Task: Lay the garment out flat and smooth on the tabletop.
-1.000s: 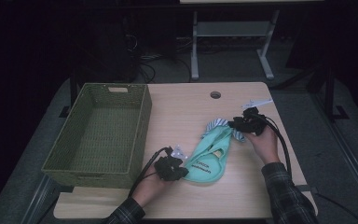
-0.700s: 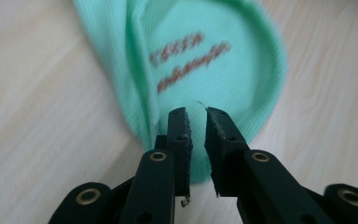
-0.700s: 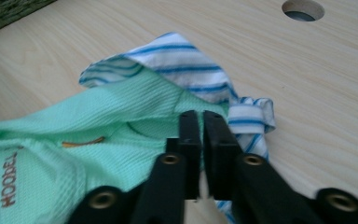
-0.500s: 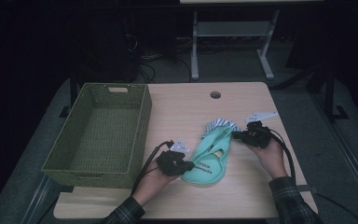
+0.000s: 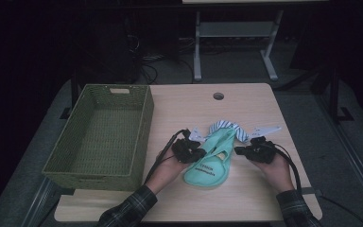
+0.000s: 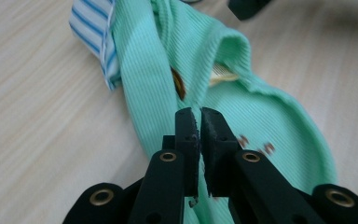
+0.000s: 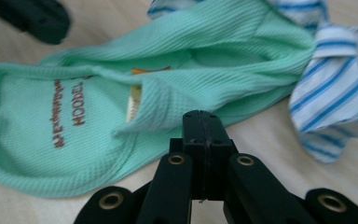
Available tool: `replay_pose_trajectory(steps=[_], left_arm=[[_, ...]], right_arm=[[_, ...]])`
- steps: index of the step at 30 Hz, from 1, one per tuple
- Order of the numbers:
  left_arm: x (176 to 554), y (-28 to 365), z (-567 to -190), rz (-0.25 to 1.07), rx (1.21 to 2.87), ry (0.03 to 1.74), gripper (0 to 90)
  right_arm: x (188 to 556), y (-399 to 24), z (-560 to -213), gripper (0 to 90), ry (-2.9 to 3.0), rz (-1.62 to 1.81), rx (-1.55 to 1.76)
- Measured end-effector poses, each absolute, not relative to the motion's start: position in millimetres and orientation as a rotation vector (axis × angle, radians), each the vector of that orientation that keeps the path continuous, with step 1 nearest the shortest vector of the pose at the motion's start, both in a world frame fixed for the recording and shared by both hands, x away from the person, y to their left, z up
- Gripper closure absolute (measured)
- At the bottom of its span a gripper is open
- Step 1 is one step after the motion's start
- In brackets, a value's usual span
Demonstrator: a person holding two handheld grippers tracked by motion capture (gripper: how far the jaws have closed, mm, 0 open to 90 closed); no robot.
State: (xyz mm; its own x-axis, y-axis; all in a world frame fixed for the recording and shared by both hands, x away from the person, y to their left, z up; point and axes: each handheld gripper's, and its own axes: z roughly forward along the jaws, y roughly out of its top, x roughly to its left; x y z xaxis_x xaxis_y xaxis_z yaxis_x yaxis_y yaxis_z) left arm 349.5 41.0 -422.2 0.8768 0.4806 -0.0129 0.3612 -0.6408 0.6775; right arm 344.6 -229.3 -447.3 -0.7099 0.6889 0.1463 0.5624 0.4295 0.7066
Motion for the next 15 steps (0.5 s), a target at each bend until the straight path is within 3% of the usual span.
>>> replay_pose_trajectory(steps=[15], left_arm=[[368, 24, -440, 0.265, 2.373, 0.624, 66.0]], right_arm=[[330, -214, -455, 89.9, 2.569, 1.158, 1.084]])
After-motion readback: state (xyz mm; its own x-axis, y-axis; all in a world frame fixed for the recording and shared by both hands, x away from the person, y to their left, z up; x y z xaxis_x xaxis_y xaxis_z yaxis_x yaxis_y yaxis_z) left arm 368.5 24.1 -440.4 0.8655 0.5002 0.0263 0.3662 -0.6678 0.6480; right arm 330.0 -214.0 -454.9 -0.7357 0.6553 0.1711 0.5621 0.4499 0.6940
